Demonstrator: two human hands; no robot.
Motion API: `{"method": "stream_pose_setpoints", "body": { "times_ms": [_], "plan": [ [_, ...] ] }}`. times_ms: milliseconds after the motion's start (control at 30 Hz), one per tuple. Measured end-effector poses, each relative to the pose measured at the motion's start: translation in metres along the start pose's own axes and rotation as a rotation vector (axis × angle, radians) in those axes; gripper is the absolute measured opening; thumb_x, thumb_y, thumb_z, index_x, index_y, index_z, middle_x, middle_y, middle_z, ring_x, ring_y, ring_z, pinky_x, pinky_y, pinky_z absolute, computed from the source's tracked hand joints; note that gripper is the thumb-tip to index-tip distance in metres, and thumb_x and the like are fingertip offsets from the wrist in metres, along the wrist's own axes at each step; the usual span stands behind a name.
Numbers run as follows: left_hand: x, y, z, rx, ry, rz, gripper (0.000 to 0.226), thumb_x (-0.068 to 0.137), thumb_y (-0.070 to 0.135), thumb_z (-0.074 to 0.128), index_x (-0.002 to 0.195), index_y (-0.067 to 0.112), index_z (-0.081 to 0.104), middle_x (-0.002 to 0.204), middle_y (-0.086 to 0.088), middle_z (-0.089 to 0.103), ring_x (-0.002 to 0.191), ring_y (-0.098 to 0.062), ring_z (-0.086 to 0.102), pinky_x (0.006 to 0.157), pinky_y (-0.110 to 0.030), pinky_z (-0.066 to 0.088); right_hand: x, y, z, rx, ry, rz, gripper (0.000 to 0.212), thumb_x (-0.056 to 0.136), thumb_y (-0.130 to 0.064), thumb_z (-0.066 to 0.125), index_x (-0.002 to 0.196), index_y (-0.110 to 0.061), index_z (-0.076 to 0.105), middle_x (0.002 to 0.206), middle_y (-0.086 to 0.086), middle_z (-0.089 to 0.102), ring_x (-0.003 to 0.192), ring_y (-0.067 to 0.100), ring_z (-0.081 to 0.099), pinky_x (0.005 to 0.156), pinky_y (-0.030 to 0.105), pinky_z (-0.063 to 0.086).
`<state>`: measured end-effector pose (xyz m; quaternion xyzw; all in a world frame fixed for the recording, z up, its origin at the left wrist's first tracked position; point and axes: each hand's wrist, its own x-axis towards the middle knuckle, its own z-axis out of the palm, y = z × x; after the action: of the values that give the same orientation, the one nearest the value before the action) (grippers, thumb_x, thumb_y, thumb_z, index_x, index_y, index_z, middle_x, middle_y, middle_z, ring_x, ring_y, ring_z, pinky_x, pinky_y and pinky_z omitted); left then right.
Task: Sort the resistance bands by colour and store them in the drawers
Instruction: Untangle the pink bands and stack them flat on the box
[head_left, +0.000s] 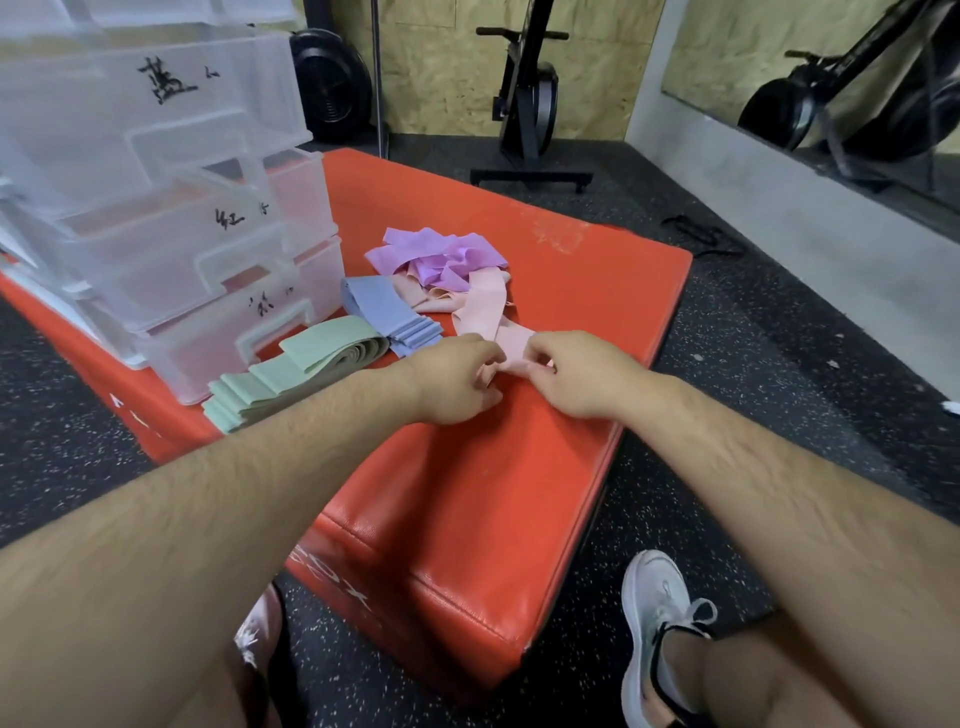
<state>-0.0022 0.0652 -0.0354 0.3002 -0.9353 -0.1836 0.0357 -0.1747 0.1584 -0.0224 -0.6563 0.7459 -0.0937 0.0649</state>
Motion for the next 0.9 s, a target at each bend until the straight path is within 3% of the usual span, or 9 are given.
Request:
{"method": "stream_pose_setpoints", "body": {
  "times_ms": [67, 133, 367, 467, 567, 667, 767, 833, 900],
  "plan": [
    [0.002, 0.011, -0.005, -0.158, 0.097, -0.007, 0.030, 0.090, 0.035, 0.063, 0.116, 0.020, 0.057, 0.101, -0.001, 0.062, 0.079, -0.016, 0.062, 0.071, -0.030, 0.049, -0.006, -0.004, -0.012, 0.149, 0.106, 0.041, 0.011, 0.090, -0.029, 0.056, 0.089, -0.021, 0.063, 0.084, -0.005, 0.068, 0.080, 0.022, 0.062, 0.071, 0.038, 0.052],
    [0.004, 0.022, -0.011, -0.252, 0.211, -0.039, 0.014, 0.091, 0.033, 0.062, 0.098, 0.023, 0.056, 0.077, 0.004, 0.060, 0.065, -0.014, 0.057, 0.054, -0.025, 0.042, -0.011, -0.012, -0.024, 0.308, 0.205, 0.080, 0.008, 0.087, -0.025, 0.059, 0.085, -0.021, 0.066, 0.077, -0.004, 0.069, 0.073, 0.019, 0.064, 0.067, 0.035, 0.051],
    [-0.008, 0.056, -0.044, -0.852, 0.290, -0.066, 0.023, 0.085, 0.023, 0.057, 0.105, 0.017, 0.065, 0.088, 0.000, 0.070, 0.077, -0.011, 0.066, 0.072, -0.035, 0.057, -0.020, -0.031, -0.056, 0.695, 0.451, 0.137, 0.009, 0.088, -0.022, 0.064, 0.084, -0.014, 0.066, 0.069, 0.001, 0.066, 0.062, 0.010, 0.059, 0.060, 0.026, 0.047],
    [-0.014, 0.059, -0.057, -1.002, 0.177, -0.002, 0.036, 0.087, 0.033, 0.052, 0.109, 0.009, 0.066, 0.091, 0.003, 0.069, 0.085, -0.011, 0.063, 0.072, -0.033, 0.051, -0.023, -0.035, -0.063, 0.896, 0.280, 0.014, 0.009, 0.092, -0.009, 0.062, 0.094, -0.006, 0.070, 0.077, 0.006, 0.072, 0.068, 0.008, 0.065, 0.062, 0.018, 0.049],
    [-0.023, 0.053, -0.063, -0.889, 0.273, -0.080, 0.032, 0.091, 0.032, 0.060, 0.122, 0.025, 0.064, 0.093, 0.006, 0.072, 0.086, -0.014, 0.068, 0.069, -0.029, 0.054, -0.025, -0.036, -0.066, 0.968, 0.161, -0.047, 0.023, 0.089, -0.002, 0.052, 0.102, -0.004, 0.071, 0.090, 0.017, 0.074, 0.077, 0.014, 0.067, 0.063, 0.023, 0.048],
    [-0.038, 0.053, -0.067, -0.710, 0.310, -0.110, 0.029, 0.096, 0.014, 0.055, 0.120, 0.027, 0.065, 0.088, 0.004, 0.070, 0.075, -0.013, 0.066, 0.066, -0.027, 0.052, -0.023, -0.036, -0.068, 0.864, 0.284, -0.112, 0.028, 0.083, 0.002, 0.057, 0.106, -0.011, 0.066, 0.092, 0.003, 0.065, 0.079, 0.011, 0.059, 0.072, 0.027, 0.046],
    [-0.055, 0.056, -0.070, -0.604, 0.277, -0.052, 0.028, 0.093, 0.008, 0.054, 0.111, 0.023, 0.069, 0.093, -0.002, 0.074, 0.081, -0.014, 0.068, 0.068, -0.025, 0.053, -0.019, -0.040, -0.065, 0.753, 0.037, -0.238, 0.050, 0.073, -0.016, 0.065, 0.119, -0.029, 0.054, 0.114, -0.008, 0.057, 0.109, 0.013, 0.056, 0.088, 0.031, 0.048],
    [-0.064, 0.053, -0.070, -0.611, 0.322, -0.067, 0.020, 0.093, 0.009, 0.059, 0.105, 0.019, 0.071, 0.083, -0.001, 0.072, 0.066, -0.005, 0.062, 0.056, -0.016, 0.047, -0.016, -0.042, -0.055, 0.759, -0.133, -0.209, 0.041, 0.069, -0.030, 0.066, 0.108, -0.022, 0.060, 0.100, -0.006, 0.059, 0.097, 0.016, 0.058, 0.084, 0.045, 0.048],
    [-0.071, 0.045, -0.065, -0.667, 0.380, -0.113, 0.017, 0.090, 0.008, 0.062, 0.100, 0.017, 0.072, 0.076, 0.003, 0.068, 0.059, 0.000, 0.056, 0.057, -0.016, 0.045, -0.014, -0.045, -0.047, 0.719, -0.159, -0.186, 0.028, 0.068, -0.040, 0.069, 0.085, -0.020, 0.060, 0.078, -0.004, 0.053, 0.076, 0.024, 0.056, 0.072, 0.045, 0.044]
  ]
}}
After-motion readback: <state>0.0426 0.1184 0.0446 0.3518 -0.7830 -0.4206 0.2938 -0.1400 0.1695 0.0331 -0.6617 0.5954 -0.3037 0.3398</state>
